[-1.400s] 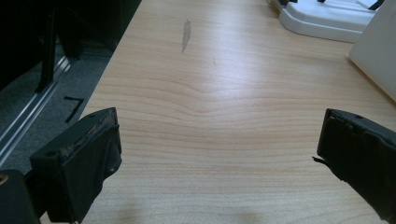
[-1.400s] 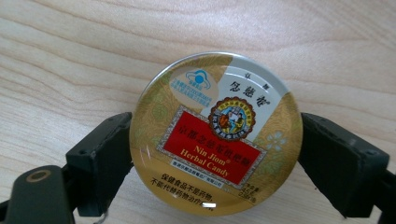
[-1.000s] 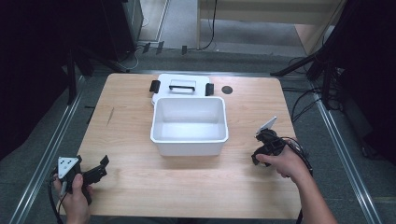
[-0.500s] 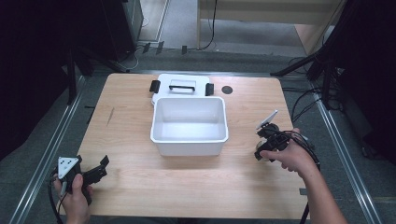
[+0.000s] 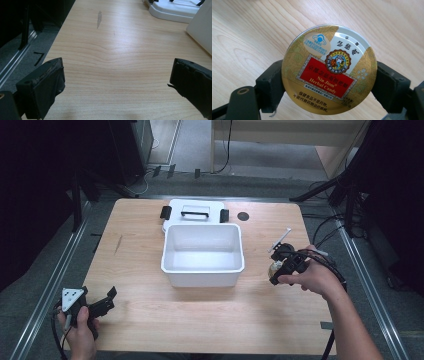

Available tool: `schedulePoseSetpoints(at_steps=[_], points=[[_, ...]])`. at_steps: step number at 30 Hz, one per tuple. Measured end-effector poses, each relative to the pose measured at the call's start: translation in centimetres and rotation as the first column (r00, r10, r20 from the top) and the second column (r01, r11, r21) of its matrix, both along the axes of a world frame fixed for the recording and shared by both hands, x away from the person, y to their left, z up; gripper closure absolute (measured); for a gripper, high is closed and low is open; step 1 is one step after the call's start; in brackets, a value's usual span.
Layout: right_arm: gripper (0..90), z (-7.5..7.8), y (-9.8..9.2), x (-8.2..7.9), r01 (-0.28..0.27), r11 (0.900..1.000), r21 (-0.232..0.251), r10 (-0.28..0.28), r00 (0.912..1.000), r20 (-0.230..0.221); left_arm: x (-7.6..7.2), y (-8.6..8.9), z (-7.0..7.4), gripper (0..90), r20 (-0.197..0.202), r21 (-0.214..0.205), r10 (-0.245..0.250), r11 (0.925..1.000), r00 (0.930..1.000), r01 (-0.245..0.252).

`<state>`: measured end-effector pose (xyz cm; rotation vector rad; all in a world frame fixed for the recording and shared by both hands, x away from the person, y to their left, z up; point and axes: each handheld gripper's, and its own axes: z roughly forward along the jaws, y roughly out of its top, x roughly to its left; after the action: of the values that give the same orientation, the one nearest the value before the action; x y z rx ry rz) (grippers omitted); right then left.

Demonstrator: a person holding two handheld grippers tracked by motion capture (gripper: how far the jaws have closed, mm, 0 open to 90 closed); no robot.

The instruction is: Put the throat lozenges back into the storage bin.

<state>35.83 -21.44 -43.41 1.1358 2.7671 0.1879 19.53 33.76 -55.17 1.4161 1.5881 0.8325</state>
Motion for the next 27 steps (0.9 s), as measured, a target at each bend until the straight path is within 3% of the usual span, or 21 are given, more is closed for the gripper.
schedulePoseSetpoints(at_steps=[5, 13, 21, 27], points=[[20.7, 1.3, 1.0, 0.3, -0.077, 0.9969, 0.015, 0.077, 0.9969, 0.013, 0.0, 0.0, 0.0, 0.1, 0.001, -0.001, -0.001, 1.0000, 1.0000, 0.001], [20.7, 2.7, 1.7, 0.7, -0.134, 0.9907, 0.020, 0.134, 0.9907, 0.025, 0.0, 0.0, 0.0, 0.1, 0.000, -0.002, -0.002, 1.0000, 1.0000, 0.002], [20.7, 4.6, 3.0, 1.0, -0.233, 0.9725, 0.009, 0.232, 0.9717, 0.043, 0.0, 0.0, 0.0, 0.1, -0.001, -0.001, -0.003, 1.0000, 1.0000, 0.003], [20.7, 5.7, 3.7, 1.3, -0.254, 0.9671, 0.002, 0.254, 0.9657, 0.054, 0.0, 0.0, 0.0, 0.1, 0.000, -0.004, -0.003, 1.0000, 1.0000, 0.003]])
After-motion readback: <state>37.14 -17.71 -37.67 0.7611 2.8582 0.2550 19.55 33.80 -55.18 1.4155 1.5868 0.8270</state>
